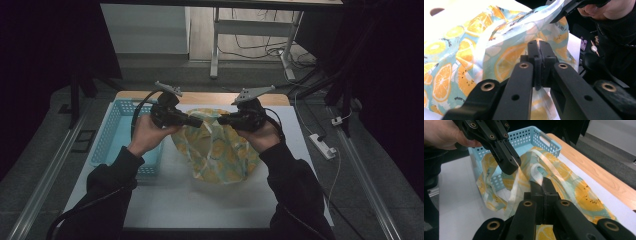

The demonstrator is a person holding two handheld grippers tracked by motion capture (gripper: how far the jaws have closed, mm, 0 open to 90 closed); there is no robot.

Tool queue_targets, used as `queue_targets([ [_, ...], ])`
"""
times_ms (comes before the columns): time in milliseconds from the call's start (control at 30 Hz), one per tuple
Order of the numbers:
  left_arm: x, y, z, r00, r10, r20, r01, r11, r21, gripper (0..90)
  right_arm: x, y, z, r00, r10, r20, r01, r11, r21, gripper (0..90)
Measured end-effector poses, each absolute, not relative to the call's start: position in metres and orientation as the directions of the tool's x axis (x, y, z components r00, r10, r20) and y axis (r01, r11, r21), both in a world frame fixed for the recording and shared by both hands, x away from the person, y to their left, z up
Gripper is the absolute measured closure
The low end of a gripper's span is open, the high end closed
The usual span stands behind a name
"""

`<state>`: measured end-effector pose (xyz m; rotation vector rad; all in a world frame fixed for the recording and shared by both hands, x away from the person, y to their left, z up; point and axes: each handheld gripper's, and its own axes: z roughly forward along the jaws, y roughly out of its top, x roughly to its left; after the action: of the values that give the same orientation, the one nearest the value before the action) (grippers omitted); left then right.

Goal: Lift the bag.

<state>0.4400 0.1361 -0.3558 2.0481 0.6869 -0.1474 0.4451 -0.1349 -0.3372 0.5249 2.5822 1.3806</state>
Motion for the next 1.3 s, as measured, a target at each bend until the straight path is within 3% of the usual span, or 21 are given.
queue_targets([
  [700, 0.458, 0.148, -0.299, 0.835, 0.439, -0.332, 0.495, -0.335, 0.802, 88.6, 0.453, -0.130, -0.284, -0.916, 0.401, -0.037, 0.173, 0.474, 0.863, 90.0],
  [1300, 0.462, 0.157, -0.269, 0.828, 0.465, -0.314, 0.477, -0.290, 0.829, 88.7, 0.457, -0.126, -0.263, -0.912, 0.409, -0.025, 0.170, 0.433, 0.885, 90.0],
])
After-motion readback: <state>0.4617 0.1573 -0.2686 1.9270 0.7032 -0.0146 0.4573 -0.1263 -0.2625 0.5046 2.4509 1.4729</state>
